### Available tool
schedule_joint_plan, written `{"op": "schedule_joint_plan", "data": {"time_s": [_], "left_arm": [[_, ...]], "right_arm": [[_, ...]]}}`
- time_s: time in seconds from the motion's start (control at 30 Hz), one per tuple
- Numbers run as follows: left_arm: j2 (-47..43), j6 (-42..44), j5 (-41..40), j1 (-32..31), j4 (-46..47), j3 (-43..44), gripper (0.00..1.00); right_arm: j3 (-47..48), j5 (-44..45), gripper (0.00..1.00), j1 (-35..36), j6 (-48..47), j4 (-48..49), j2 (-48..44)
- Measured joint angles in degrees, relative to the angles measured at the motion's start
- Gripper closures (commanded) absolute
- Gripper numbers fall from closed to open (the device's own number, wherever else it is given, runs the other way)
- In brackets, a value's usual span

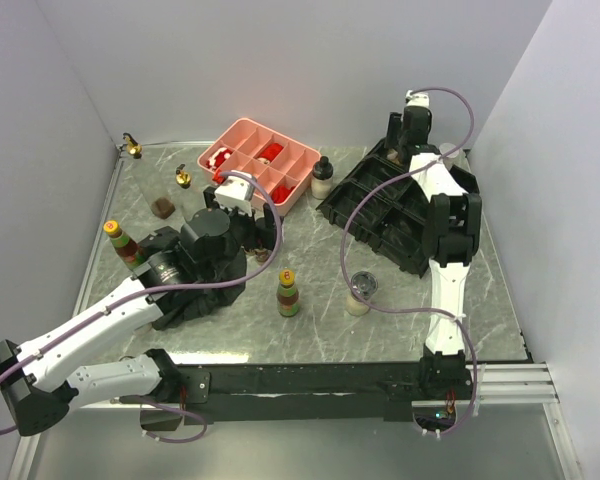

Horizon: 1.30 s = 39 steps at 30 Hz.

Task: Organize the condiment bottles
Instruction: Place the bottle in the storage box.

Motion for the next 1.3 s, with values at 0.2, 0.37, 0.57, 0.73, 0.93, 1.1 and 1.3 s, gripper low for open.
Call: {"op": "schedule_joint_plan", "data": {"time_s": [0.2,0.37,0.57,0.73,0.93,1.1,1.3], "left_arm": [[0.3,0.0,-0.2,0.0,0.0,0.0,0.04],[0.3,0.0,-0.2,0.0,0.0,0.0,0.04],[0.3,0.0,-0.2,0.0,-0.1,0.0,0.04],[0.3,0.0,-0.2,0.0,0.0,0.0,0.04],[0.3,0.1,-0.2,0.0,0.0,0.0,0.04],[0.3,0.2,-0.2,0.0,0.0,0.0,0.04],[0.2,0.6,-0.4,0.0,0.0,0.0,0.04]], "right_arm": [[-0.2,-2.3,0.6,0.0,0.0,1.8,0.8],[-0.2,-3.1,0.46,0.0,0.1,3.4,1.1],[-0.2,-3.1,0.43,0.0,0.2,3.4,1.2],[-0.8,-3.1,0.42,0.0,0.2,4.3,1.2],[-0.6,-3.0,0.28,0.0,0.2,4.2,2.9],[-0.4,-3.3,0.25,0.0,0.5,3.9,3.6],[2.5,-3.0,0.21,0.3,0.8,2.1,3.4]]}}
